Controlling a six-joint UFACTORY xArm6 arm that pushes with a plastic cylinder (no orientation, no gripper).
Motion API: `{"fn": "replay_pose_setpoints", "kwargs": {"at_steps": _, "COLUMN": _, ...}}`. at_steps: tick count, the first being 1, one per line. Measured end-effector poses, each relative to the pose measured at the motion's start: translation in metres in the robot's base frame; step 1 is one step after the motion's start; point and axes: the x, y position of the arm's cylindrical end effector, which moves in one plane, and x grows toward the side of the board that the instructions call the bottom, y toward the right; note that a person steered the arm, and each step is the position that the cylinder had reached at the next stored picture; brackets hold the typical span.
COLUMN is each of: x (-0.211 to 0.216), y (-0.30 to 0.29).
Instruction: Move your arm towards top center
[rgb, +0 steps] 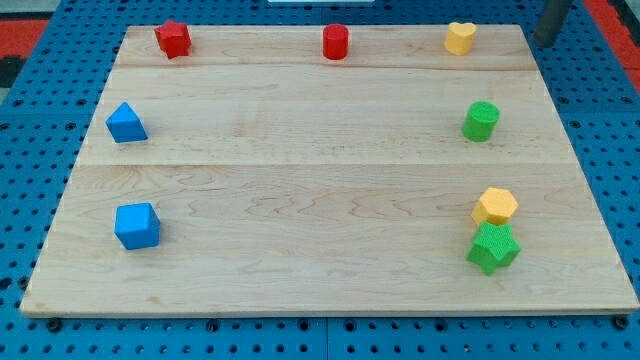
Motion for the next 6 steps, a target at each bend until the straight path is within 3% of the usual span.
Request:
{"fn": "replay_pose_setpoints", "kwargs": {"at_steps": 2, "x": 0.024, "y": 0.000}}
{"fn": "replay_pose_setpoints", "kwargs": {"at_steps": 3, "x": 0.006, "y": -0.034}}
{"fn": "replay_pose_setpoints", "kwargs": {"at_steps": 5, "x": 0.048, "y": -0.129}}
{"fn": "replay_pose_setpoints", "kwargs": {"at_steps": 6, "x": -0.009, "y": -0.212}}
